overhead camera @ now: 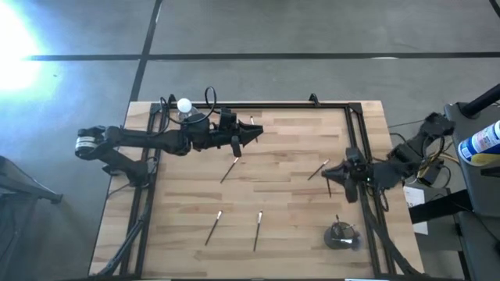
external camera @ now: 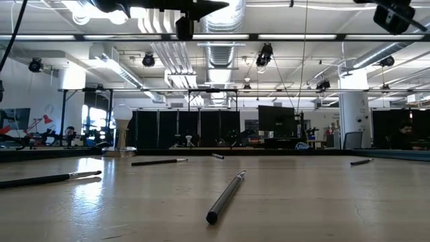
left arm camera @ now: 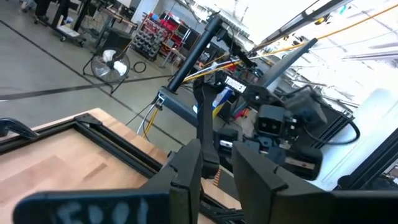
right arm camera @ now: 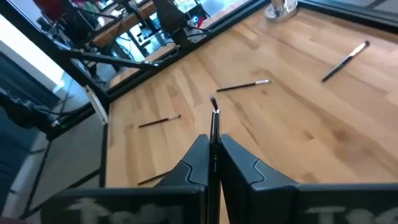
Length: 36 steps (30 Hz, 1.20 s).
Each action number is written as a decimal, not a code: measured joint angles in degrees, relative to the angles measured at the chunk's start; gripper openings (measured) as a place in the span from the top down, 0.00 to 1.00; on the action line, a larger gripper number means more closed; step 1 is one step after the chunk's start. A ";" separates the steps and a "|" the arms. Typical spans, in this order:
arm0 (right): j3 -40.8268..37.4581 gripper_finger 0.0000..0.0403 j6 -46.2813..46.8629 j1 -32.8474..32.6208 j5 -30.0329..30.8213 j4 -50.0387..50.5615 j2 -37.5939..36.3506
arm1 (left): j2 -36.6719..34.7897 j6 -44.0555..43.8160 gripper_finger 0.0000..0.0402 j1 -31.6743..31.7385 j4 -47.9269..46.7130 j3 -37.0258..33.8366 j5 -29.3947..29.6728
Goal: Put items in baskets/containers
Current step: Put the liner brush into the brush holder
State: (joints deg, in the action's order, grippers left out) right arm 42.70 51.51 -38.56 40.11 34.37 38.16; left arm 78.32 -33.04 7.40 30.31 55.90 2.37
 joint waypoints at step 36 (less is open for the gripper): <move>10.24 0.97 45.13 -24.84 7.57 20.76 28.46 | 0.00 0.31 0.79 0.74 -3.37 -0.11 0.02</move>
State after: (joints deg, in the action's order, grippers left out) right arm 52.93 96.64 -63.40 47.68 55.13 66.62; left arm 78.32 -32.73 8.14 26.94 55.79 2.39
